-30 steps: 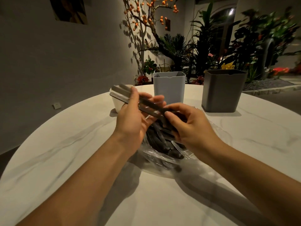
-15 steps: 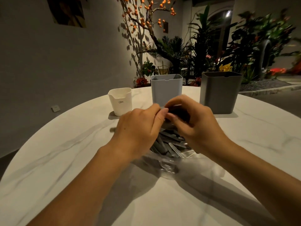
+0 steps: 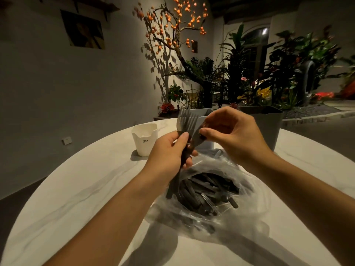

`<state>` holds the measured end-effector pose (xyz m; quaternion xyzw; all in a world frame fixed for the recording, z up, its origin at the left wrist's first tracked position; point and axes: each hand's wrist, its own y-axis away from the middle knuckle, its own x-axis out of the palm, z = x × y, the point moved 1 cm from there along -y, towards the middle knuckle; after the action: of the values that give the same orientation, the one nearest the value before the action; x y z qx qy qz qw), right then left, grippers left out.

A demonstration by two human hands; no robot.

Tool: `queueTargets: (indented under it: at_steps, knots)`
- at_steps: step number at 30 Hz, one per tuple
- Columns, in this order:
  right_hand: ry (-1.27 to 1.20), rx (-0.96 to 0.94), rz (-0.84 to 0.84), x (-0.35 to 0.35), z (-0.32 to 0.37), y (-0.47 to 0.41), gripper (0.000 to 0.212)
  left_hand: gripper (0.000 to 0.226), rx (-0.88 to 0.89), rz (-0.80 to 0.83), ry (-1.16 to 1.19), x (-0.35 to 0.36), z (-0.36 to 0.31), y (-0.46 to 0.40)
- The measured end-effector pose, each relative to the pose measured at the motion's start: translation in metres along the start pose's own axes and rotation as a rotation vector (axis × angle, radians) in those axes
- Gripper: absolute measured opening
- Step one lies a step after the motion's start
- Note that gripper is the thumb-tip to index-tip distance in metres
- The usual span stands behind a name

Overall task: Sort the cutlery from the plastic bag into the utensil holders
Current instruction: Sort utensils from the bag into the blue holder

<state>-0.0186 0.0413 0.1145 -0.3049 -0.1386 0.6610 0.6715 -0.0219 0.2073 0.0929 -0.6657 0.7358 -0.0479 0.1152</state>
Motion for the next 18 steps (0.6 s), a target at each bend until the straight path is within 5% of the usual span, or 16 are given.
queueTargets:
  at_steps: [5,9,13,18]
  knots:
    - [0.077,-0.039,-0.013,0.000,0.010,-0.022,0.019,0.044,-0.039,0.129,-0.015,0.004,-0.015,-0.009]
    - [0.254,-0.029,-0.065,0.000,0.008,-0.037,0.036,0.056,-0.056,0.169,0.064,0.011,-0.018,-0.015]
    - [0.119,-0.002,0.077,-0.002,0.008,-0.044,0.030,0.038,0.018,0.150,-0.014,0.013,-0.020,-0.026]
    - [0.107,0.008,0.228,-0.009,0.003,-0.052,0.021,0.051,-0.042,0.161,-0.072,0.019,-0.019,-0.042]
